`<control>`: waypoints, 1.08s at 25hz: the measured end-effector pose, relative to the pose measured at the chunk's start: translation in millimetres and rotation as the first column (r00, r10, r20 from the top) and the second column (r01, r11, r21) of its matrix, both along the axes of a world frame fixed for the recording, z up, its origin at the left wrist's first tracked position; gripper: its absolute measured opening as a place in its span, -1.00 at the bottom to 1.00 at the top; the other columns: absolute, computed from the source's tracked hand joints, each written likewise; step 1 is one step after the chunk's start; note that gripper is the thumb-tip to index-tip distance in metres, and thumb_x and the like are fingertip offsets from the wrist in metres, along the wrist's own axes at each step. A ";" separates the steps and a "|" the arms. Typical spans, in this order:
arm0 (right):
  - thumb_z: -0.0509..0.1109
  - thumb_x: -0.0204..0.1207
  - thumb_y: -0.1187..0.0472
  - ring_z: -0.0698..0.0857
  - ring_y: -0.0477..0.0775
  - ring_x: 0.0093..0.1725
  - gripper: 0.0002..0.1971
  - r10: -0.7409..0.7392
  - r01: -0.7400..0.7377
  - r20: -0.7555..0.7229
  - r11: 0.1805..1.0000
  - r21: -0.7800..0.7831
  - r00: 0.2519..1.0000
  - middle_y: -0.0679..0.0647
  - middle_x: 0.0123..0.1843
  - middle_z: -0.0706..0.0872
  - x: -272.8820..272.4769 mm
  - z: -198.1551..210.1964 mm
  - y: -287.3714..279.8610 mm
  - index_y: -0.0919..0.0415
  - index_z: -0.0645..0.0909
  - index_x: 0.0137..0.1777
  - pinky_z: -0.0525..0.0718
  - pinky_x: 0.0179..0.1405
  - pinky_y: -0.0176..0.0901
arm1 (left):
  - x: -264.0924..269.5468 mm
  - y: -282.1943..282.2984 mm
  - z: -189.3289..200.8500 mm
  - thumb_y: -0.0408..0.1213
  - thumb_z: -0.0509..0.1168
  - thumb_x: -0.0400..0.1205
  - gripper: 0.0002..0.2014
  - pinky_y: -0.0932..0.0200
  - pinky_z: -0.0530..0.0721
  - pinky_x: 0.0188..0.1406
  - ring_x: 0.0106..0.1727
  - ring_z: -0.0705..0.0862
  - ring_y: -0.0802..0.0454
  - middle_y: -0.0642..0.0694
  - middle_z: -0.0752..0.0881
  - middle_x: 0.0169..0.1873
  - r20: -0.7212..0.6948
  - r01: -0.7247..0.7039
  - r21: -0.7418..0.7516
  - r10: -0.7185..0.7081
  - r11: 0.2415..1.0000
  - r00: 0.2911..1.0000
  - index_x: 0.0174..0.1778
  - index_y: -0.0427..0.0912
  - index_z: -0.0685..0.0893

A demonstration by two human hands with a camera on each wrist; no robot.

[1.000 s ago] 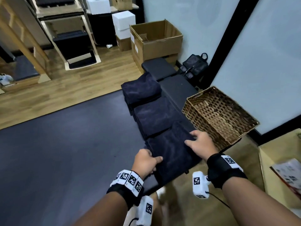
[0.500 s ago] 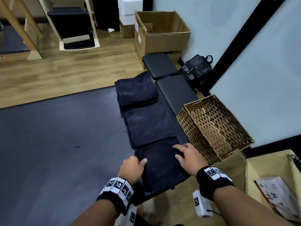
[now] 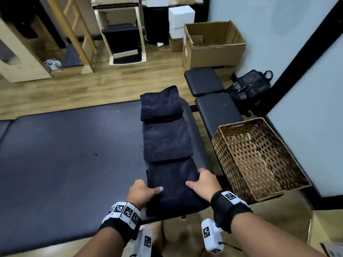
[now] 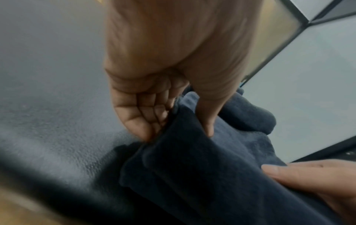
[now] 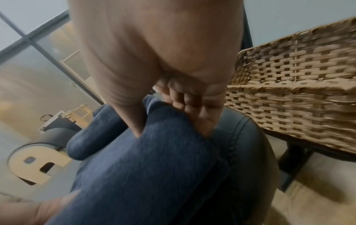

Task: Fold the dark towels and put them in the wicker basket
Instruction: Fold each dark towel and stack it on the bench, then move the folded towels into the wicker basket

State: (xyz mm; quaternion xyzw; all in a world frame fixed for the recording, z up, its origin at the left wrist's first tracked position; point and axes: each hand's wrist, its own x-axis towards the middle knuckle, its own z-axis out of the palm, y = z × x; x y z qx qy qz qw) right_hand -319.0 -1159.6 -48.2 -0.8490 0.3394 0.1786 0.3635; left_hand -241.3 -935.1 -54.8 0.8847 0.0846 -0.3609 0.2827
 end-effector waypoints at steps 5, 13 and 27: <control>0.53 0.29 -0.09 0.78 0.12 0.14 -0.55 0.076 -0.106 0.138 0.968 0.228 0.988 0.01 0.10 0.83 -11.5 3.5 -29.0 0.10 0.72 0.14 0.72 0.22 0.00 | -25.8 -33.6 51.5 0.16 0.54 0.32 -0.49 0.03 0.71 0.07 0.12 0.73 -0.24 -0.21 0.76 0.03 0.157 0.029 0.206 -0.063 0.978 0.986 -0.08 -0.16 0.61; 0.46 0.44 0.36 0.82 0.11 -0.08 -0.90 -0.149 0.041 0.219 0.902 0.431 0.964 0.09 -0.15 0.85 -43.3 18.7 -117.9 0.16 0.72 -0.12 0.74 -0.01 -0.03 | -50.8 -128.4 67.8 0.04 0.52 0.24 -0.56 -0.09 0.82 -0.16 -0.14 0.80 -0.16 -0.17 0.82 -0.15 0.107 0.008 -0.072 -0.001 0.997 0.994 -0.11 -0.19 0.70; 0.55 0.46 0.25 0.80 0.11 -0.02 -0.88 -0.596 0.573 0.005 0.773 0.272 0.803 0.01 -0.11 0.83 -61.8 -22.9 -340.2 0.02 0.68 -0.18 0.80 -0.01 0.07 | 39.7 -429.5 -24.4 -0.29 0.49 0.49 -0.67 0.01 0.66 0.16 0.12 0.71 -0.11 -0.02 0.70 -0.03 0.128 0.431 -0.235 -0.412 0.871 0.902 0.14 -0.07 0.59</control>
